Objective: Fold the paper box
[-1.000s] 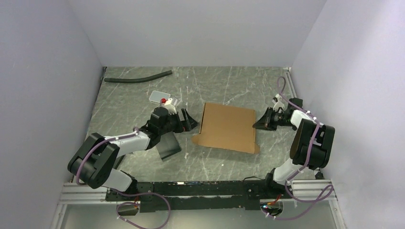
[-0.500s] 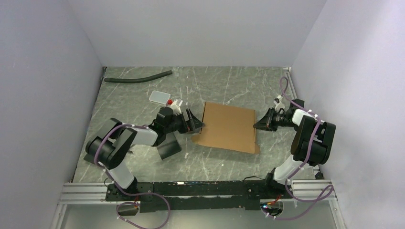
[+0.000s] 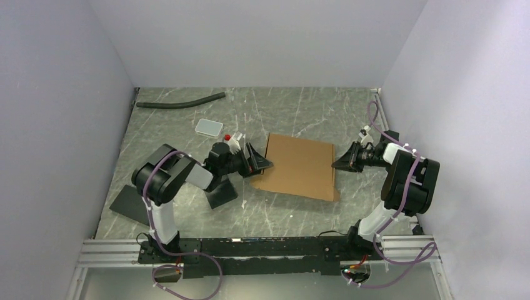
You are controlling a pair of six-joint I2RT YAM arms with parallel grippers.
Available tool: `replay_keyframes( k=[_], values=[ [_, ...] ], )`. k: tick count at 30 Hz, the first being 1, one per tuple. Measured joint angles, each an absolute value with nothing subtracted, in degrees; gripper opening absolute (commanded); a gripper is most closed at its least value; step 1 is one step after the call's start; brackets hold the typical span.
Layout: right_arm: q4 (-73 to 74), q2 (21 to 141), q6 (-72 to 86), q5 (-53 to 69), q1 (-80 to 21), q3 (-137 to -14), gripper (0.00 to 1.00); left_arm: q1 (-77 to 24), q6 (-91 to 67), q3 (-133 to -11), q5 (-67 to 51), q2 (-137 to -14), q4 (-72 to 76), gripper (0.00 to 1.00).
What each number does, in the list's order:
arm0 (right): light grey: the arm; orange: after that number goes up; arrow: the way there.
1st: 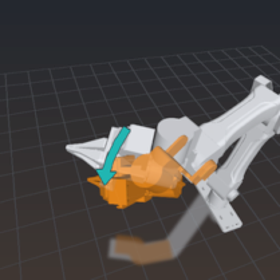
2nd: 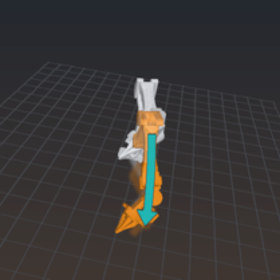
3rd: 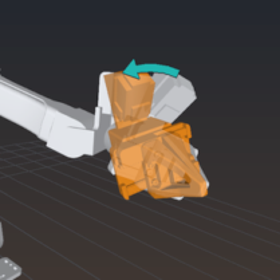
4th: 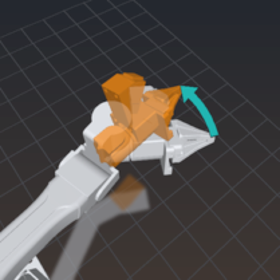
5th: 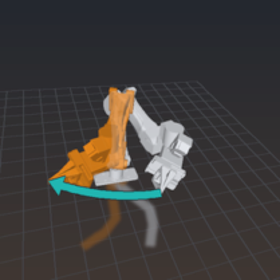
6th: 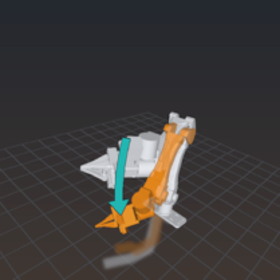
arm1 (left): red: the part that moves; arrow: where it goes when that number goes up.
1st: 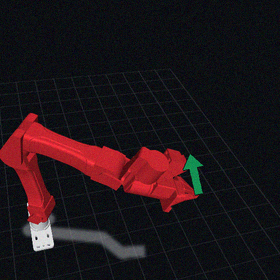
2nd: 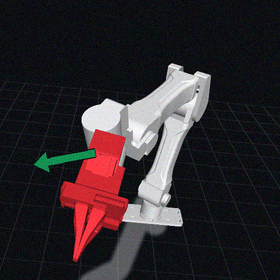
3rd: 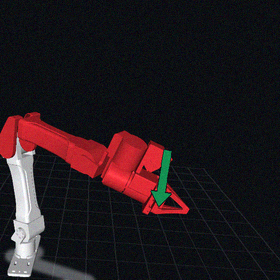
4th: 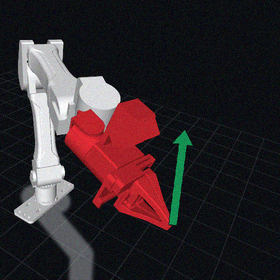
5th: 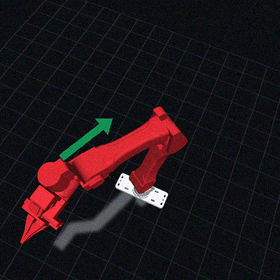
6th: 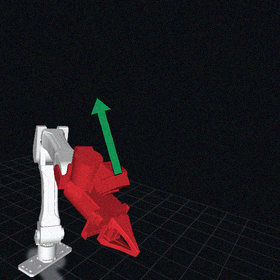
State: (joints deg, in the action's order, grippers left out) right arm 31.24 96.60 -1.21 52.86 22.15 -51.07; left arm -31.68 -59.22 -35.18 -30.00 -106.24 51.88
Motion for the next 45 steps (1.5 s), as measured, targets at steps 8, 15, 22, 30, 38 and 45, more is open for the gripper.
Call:
replay_keyframes(
  k=[8, 15, 22, 30, 38, 45],
  values=[
    [31.55, 96.71, -1.54, 52.99, 22.22, -51.24, 0.16, -31.97, -68.64, -36.38, -31.88, -111.11, 59.20, 0.71],
    [33.41, 93.19, -6.31, 50.28, 22.22, -51.81, 0.53, -32.36, -73.60, -36.10, -30.76, -110.78, 60.07, 0.51],
    [39.35, 75.96, -21.30, 47.11, 20.78, -57.47, 0.96, -32.62, -78.28, -35.62, -28.60, -106.78, 55.55, 0.50],
    [40.16, 51.13, -47.46, 47.90, -3.55, -53.39, 1.00, -33.34, -88.14, -36.23, -24.01, -99.26, 42.48, 0.49],
    [37.10, 52.93, -59.02, 35.55, -19.25, -50.72, 1.00, -33.63, -93.86, -45.15, -21.54, -91.92, 20.73, 0.50],
    [32.62, 55.05, -63.35, 22.46, -26.96, -45.54, 1.00, -33.61, -95.92, -46.85, -21.15, -91.77, 15.51, 0.48]
  ],
)
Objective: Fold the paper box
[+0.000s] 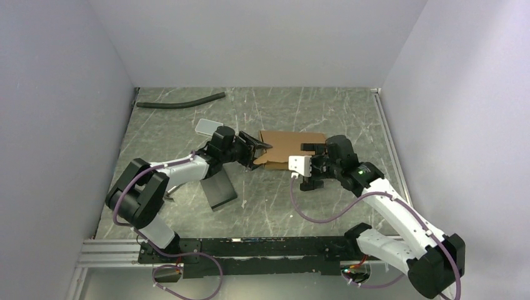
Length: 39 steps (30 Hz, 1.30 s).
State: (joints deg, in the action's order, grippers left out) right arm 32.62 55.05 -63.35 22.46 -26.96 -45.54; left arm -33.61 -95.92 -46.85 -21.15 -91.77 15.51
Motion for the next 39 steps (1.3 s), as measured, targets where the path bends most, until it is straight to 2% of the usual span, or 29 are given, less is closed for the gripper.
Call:
replay_keyframes(
  k=[5, 8, 12, 16, 19, 24, 27, 34, 39],
  values=[
    [24.95, 56.69, -64.55, 14.94, -30.06, -40.51, 0.94, -33.61, -97.14, -46.89, -21.21, -91.77, 15.55, 0.49],
    [20.53, 56.95, -65.45, 11.49, -31.35, -36.95, 0.85, -33.61, -97.38, -46.87, -21.17, -91.77, 15.59, 0.50],
    [15.44, 56.99, -66.04, 8.36, -32.36, -35.31, 0.67, -33.45, -98.30, -46.15, -21.15, -91.77, 16.88, 0.53],
    [13.43, 57.01, -65.76, 7.33, -32.47, -35.03, 0.53, -33.41, -99.26, -44.88, -21.37, -91.77, 19.20, 0.61],
    [13.34, 56.88, -65.12, 7.31, -32.51, -34.98, 0.48, -33.17, -99.77, -43.66, -21.47, -91.77, 21.89, 0.71],
    [13.54, 55.99, -62.67, 8.47, -31.83, -35.09, 0.47, -32.27, -98.83, -41.80, -22.55, -90.24, 24.73, 0.90],
    [14.20, 55.16, -60.38, 10.41, -30.30, -36.03, 0.47, -31.51, -96.55, -41.08, -22.65, -86.72, 24.49, 0.98],
    [19.62, 54.28, -52.66, 18.22, -26.00, -41.76, 0.47, -26.57, -87.15, -38.15, -22.15, -73.14, 20.80, 1.00],
    [25.54, 54.76, -45.04, 25.10, -23.40, -48.75, 0.47, -23.55, -72.49, -35.53, -16.84, -58.72, 11.51, 0.99]
  ],
)
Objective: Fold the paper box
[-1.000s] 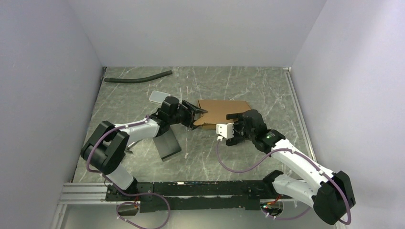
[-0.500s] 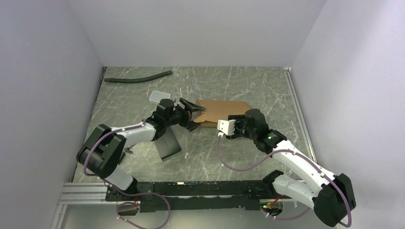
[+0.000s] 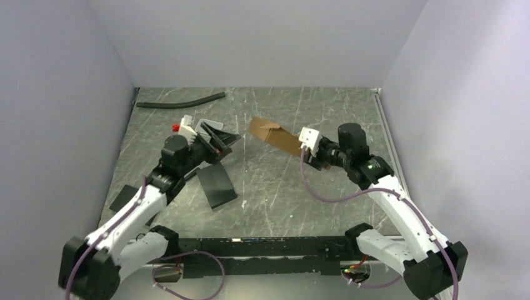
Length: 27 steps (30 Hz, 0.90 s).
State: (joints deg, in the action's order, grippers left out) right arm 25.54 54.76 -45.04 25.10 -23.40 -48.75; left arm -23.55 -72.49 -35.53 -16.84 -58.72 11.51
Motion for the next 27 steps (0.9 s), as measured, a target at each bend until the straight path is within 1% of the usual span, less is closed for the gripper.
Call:
replay_keyframes(
  k=[5, 9, 14, 21, 24, 27],
  values=[
    [29.04, 59.16, -33.52, 34.76, -18.57, -57.71, 0.47, -23.53, -58.26, -30.85, -12.97, -43.05, 7.20, 1.00],
    [30.17, 65.39, -22.57, 44.16, -11.57, -63.13, 0.46, -23.53, -52.03, -27.11, -13.50, -37.95, 6.98, 1.00],
    [29.34, 72.36, -8.54, 52.88, -6.35, -63.51, 0.48, -23.53, -49.78, -24.32, -16.67, -39.53, 6.57, 0.99],
    [13.30, 74.87, 16.58, 61.91, 0.19, -48.82, 0.50, -23.53, -50.46, -23.79, -21.45, -44.56, 9.30, 0.99],
    [6.70, 78.50, 23.22, 63.88, 3.18, -46.09, 0.53, -23.53, -50.87, -23.79, -22.65, -46.72, 10.59, 1.00],
    [0.80, 82.63, 28.10, 65.17, 4.91, -44.29, 0.60, -23.53, -51.51, -23.86, -23.31, -49.50, 11.57, 0.99]
  ],
)
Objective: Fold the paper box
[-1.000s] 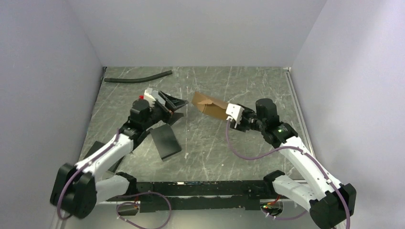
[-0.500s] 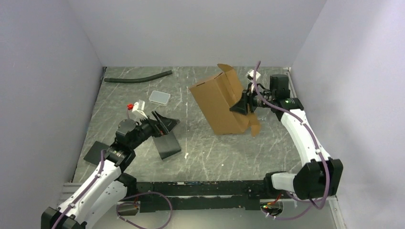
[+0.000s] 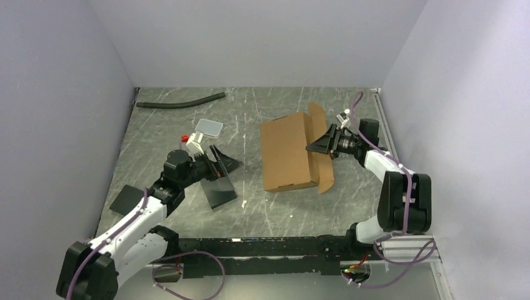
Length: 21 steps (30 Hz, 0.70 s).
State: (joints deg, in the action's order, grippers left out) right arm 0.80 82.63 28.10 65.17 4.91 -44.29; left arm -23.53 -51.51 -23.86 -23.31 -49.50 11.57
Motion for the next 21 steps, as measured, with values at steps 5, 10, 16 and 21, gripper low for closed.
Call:
replay_keyframes(
  k=[5, 10, 16, 21],
  values=[
    [-5.06, 90.30, 30.02, 65.65, 5.08, -43.66, 0.66, -23.55, -52.29, -26.24, -25.23, -56.90, 11.03, 0.98],
    [-4.75, 98.19, 26.39, 64.55, 5.15, -43.79, 0.74, -25.45, -51.44, -31.75, -25.30, -62.02, 7.51, 0.99],
    [2.11, 100.18, 18.72, 59.22, 5.13, -45.19, 0.91, -30.02, -47.51, -40.05, -22.17, -68.25, 1.74, 0.97],
    [8.71, 97.93, 10.98, 52.80, 5.26, -47.11, 1.00, -31.66, -43.77, -44.14, -18.74, -73.34, -4.08, 0.96]
  ],
)
